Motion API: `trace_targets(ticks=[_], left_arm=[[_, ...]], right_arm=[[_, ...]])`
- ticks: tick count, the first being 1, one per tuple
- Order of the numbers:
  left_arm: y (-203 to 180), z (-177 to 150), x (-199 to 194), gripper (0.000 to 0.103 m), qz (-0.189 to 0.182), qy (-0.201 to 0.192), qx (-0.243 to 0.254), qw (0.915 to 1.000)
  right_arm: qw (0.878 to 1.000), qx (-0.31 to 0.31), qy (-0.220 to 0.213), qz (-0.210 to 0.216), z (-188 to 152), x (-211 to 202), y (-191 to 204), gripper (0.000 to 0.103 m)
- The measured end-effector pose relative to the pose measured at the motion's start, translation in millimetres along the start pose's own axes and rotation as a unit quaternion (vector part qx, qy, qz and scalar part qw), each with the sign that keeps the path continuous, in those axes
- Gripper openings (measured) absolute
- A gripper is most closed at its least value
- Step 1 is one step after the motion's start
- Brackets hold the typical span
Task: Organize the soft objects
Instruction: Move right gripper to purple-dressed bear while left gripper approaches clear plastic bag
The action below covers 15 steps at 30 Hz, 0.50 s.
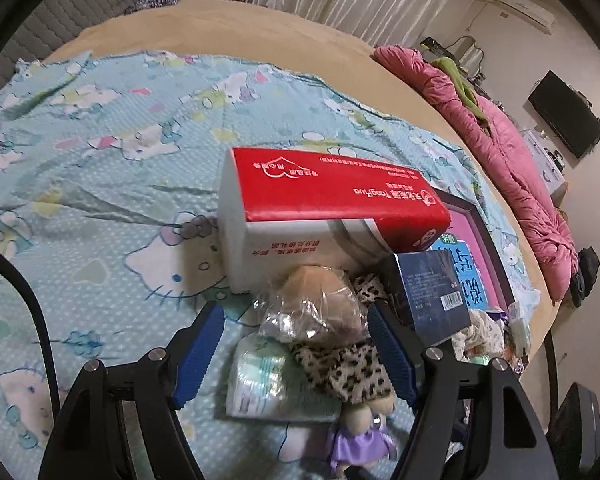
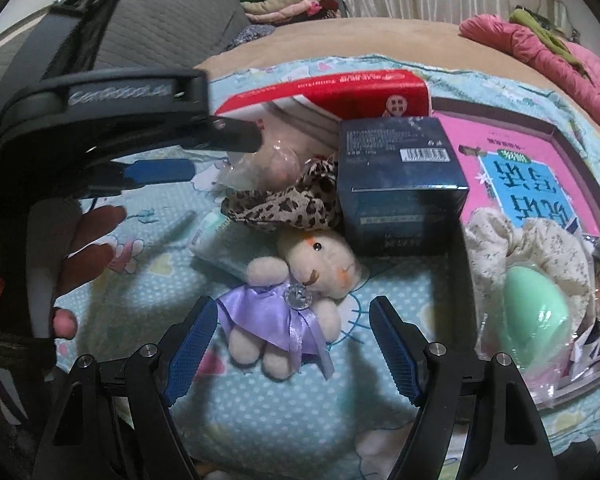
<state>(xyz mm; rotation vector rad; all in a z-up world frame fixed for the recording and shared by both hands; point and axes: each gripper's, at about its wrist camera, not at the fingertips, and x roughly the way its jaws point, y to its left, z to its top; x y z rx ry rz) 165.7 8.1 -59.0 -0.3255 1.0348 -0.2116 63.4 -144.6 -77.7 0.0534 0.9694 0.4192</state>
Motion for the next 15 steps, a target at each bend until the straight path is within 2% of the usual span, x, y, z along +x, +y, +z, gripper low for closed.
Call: trace_targets(ticks=[14, 15], left_arm=[[3, 5, 30, 0.074, -0.025, 0.025, -0.013, 0.9993], [3, 4, 31, 0.074, -0.027, 0.027, -0.014, 0.9992]], right_arm=[[1.0, 0.005, 0.023, -0.009, 6, 33, 0, 0.08], [1.0, 0.006, 0.027, -0.007, 6, 35, -1, 0.077]])
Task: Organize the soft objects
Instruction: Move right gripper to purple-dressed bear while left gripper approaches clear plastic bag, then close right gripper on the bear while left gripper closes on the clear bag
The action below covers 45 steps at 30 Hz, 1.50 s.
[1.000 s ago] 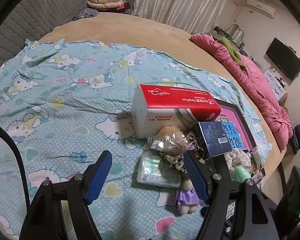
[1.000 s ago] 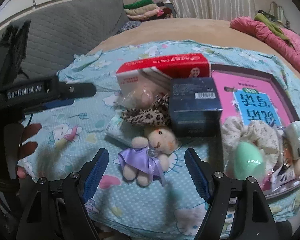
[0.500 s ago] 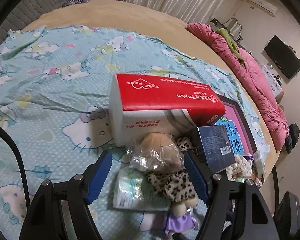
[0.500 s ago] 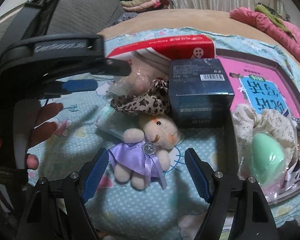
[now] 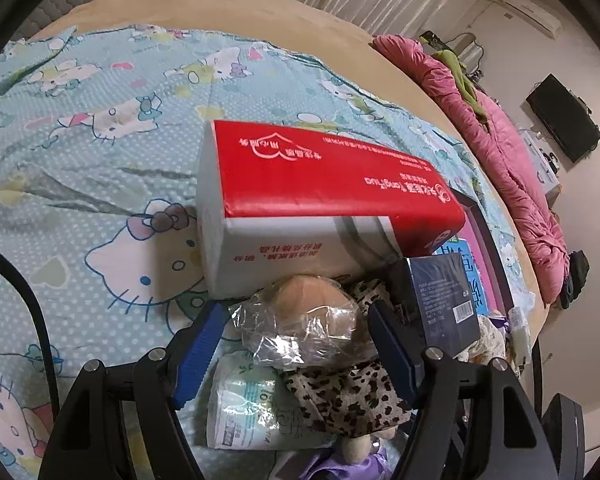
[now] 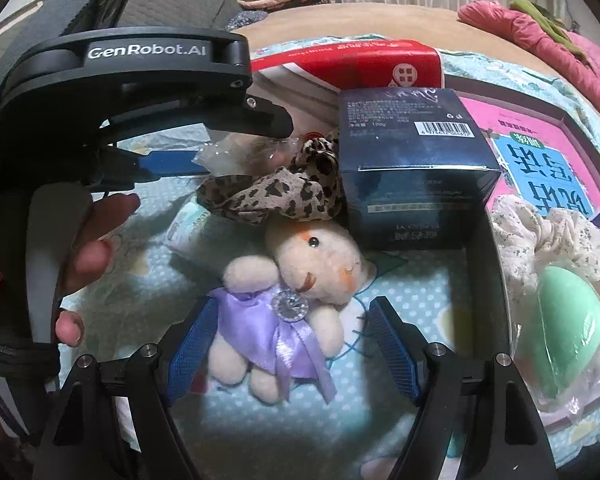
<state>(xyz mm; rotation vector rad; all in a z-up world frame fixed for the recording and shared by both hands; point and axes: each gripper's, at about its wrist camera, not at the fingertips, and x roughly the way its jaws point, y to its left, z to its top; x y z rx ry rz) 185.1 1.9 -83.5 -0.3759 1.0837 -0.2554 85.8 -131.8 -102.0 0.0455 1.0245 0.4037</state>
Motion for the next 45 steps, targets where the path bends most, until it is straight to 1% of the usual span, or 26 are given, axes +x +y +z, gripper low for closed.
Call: trace_targets(ticks=[1, 3, 5, 9, 10, 11, 14, 19, 22, 25, 28, 29, 31, 34, 37, 45], left_arm=[[0, 0, 1, 0.074, -0.003, 0.001, -0.001, 1.0], [2, 0, 3, 0.074, -0.009, 0.002, -0.004, 0.9999], [3, 0, 5, 0.074, -0.014, 0.004, -0.009, 0.9999], [5, -1, 8, 0.074, -0.026, 0.007, -0.015, 0.9995], [6, -1, 9, 0.073, -0.029, 0.009, -0.017, 0.9994], [6, -1, 10, 0.07, -0.032, 0.012, -0.019, 0.9992], [5, -1, 13, 0.064, -0.042, 0.016, -0.02, 0.9988], [1, -2, 11, 0.06, -0.043, 0.011, -0.009, 0.9989], [1, -3, 6, 0.059, -0.044, 0.008, -0.007, 0.999], [0, -3, -1, 0.059, -0.043, 0.001, -0.004, 0.9991], [0, -5, -10, 0.059, -0.034, -0.008, 0.0, 0.9994], [0, -5, -14, 0.059, -0.031, -0.011, 0.001, 0.9995], [2, -7, -20, 0.059, -0.026, -0.016, 0.0, 0.9995], [5, -9, -31, 0.059, -0.019, -0.024, 0.001, 0.9995], [7, -12, -43, 0.059, -0.013, -0.033, 0.001, 0.9994], [10, -21, -62, 0.059, 0.002, -0.041, 0.002, 0.9992]], right_arm=[[1.0, -0.001, 0.003, 0.002, 0, 2, 0, 0.075], [1.0, -0.006, 0.006, 0.006, 3, 6, -2, 0.066], [1.0, -0.02, 0.007, 0.007, 3, 7, 1, 0.059], [1.0, -0.021, 0.01, 0.013, 5, 8, 0, 0.052], [1.0, -0.022, 0.01, 0.015, 5, 8, -1, 0.051], [1.0, -0.025, 0.009, 0.015, 6, 7, -1, 0.051], [0.999, -0.031, 0.007, 0.013, 4, 2, -3, 0.05], [0.999, -0.036, 0.0, 0.012, 3, -6, -3, 0.05], [0.999, -0.038, -0.005, 0.013, 5, -12, -3, 0.05], [0.999, -0.038, -0.009, 0.016, -2, -25, -4, 0.05], [0.999, -0.038, -0.013, 0.018, -5, -32, -4, 0.05], [0.999, -0.038, -0.014, 0.02, -11, -41, -9, 0.05], [0.999, -0.036, -0.018, 0.022, -13, -49, -12, 0.05], [0.999, -0.035, -0.025, 0.023, -11, -55, -9, 0.05], [0.999, -0.035, -0.03, 0.024, -15, -56, -10, 0.05], [0.999, -0.034, -0.026, 0.024, -18, -66, -8, 0.05]])
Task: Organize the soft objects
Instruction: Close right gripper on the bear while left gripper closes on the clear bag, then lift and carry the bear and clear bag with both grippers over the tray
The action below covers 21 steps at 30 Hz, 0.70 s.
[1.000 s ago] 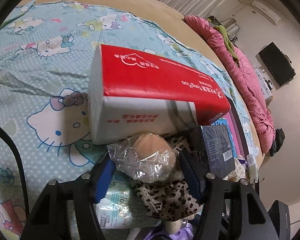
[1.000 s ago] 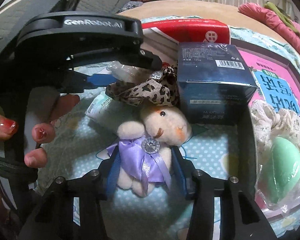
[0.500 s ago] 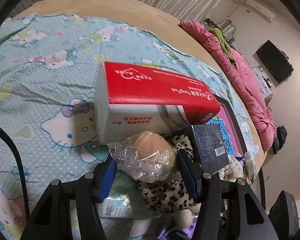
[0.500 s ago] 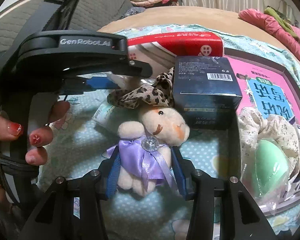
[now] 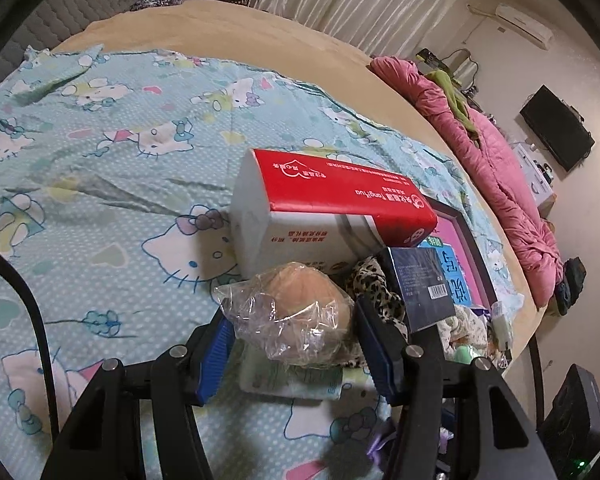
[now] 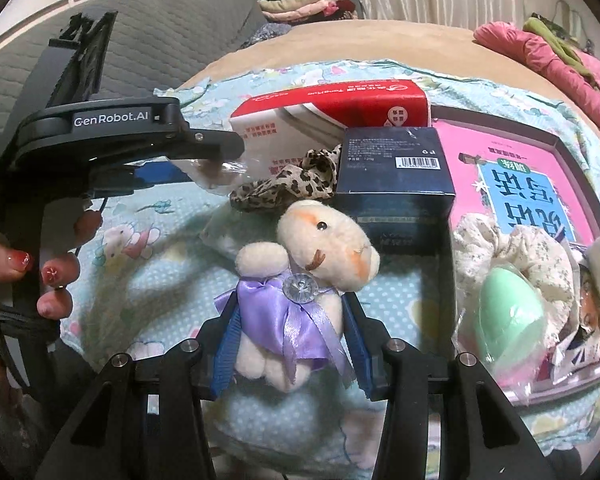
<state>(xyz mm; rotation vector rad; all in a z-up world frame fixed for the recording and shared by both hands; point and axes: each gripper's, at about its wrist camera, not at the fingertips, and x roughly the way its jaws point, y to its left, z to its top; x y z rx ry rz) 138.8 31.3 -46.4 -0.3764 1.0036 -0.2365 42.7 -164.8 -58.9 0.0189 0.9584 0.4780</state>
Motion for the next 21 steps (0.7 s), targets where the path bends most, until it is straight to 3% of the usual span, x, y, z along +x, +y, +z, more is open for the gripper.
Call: trace_targets(ticks=[21], left_arm=[[-51, -11, -53, 0.059, 0.02, -0.036, 0.059, 0.9974]], right_arm=[[0.995, 0.01, -0.097, -0.021, 18, -61, -15, 0.05]])
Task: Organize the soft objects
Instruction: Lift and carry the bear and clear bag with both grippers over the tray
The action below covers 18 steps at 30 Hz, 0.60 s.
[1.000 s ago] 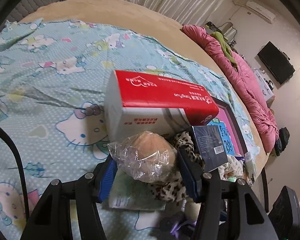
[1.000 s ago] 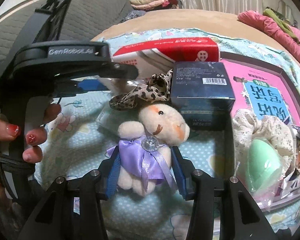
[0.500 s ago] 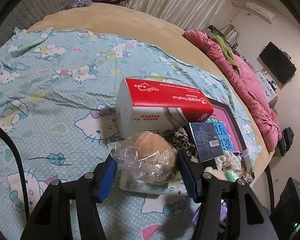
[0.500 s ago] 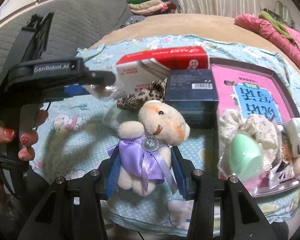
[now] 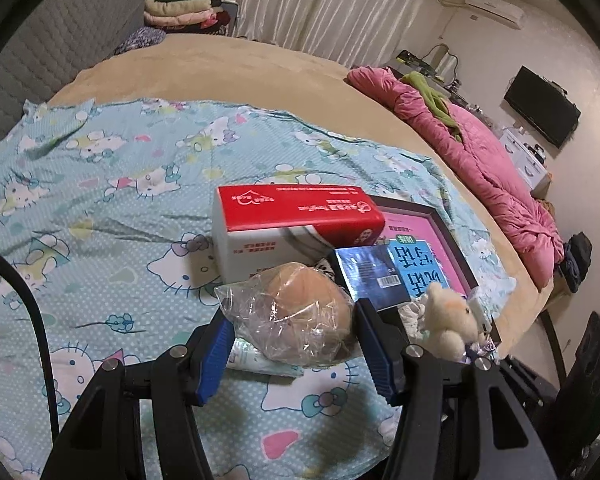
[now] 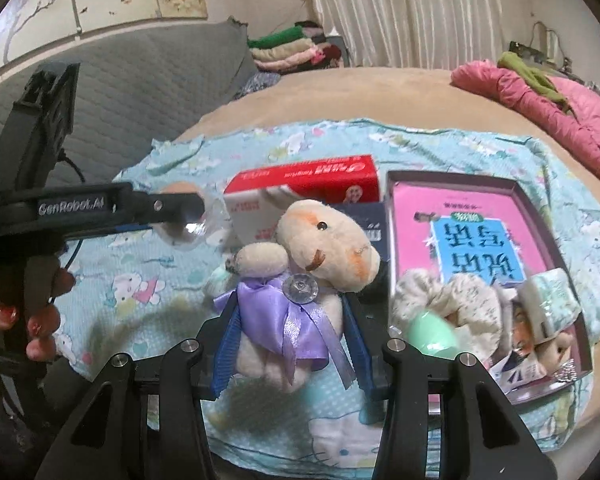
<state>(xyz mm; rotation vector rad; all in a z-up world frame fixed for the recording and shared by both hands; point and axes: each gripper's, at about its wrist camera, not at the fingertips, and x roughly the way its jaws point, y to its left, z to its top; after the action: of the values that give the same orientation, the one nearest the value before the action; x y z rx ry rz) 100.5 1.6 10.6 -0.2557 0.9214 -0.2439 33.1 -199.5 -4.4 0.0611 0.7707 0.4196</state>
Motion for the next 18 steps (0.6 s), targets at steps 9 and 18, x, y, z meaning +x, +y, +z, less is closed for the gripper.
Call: trace_targets(ticks=[9, 18], left_arm=[[-25, 1, -14, 0.059, 0.004, -0.01, 0.026, 0.9996], [-56, 5, -19, 0.059, 0.003, -0.015, 0.057, 0.9982]], right_arm=[[0.999, 0.009, -0.038, -0.013, 9, -24, -15, 0.05], [0.996, 0.025, -0.076, -0.04, 16, -52, -39, 0.05]])
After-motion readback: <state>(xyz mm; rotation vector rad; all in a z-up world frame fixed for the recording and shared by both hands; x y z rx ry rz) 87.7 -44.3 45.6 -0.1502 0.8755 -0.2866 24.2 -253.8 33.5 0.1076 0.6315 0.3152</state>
